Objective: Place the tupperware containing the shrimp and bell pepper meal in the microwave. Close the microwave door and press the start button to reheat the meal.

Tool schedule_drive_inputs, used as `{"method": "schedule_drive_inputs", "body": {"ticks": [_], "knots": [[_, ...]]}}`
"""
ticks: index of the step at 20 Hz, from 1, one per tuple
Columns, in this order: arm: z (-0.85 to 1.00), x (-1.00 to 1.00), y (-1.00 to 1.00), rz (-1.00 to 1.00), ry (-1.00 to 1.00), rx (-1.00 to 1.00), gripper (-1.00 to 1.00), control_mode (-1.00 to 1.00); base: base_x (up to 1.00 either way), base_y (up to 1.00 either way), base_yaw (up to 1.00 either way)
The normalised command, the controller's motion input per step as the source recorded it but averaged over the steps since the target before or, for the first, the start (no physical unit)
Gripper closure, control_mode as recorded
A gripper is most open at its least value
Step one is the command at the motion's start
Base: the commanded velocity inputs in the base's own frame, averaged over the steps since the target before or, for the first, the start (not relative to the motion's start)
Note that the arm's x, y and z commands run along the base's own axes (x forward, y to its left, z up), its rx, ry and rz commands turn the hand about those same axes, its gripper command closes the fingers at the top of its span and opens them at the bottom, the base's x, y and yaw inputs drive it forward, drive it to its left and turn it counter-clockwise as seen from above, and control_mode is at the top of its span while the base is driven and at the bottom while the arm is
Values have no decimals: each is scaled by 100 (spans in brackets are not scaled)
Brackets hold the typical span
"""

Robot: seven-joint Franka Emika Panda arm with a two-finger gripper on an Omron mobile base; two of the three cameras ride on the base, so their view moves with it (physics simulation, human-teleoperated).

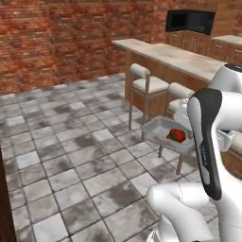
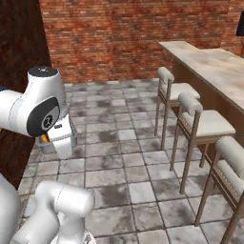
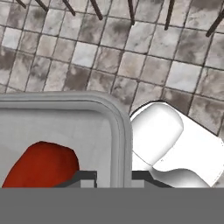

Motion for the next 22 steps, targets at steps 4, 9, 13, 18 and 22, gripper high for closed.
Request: {"method": "schedule_drive_inputs", "body": {"ticks": [4, 9, 13, 18, 22], "knots": [[0, 0, 0, 0, 0, 0, 100, 100, 0, 6, -95], [0, 0, 0, 0, 0, 0, 100, 100, 16, 4, -82], [0, 0, 0, 0, 0, 0, 100, 100, 78, 49, -51], [0, 0, 0, 0, 0, 0, 100, 100, 99, 92, -18], [0, 0, 0, 0, 0, 0, 100, 100, 100, 100, 0]]}}
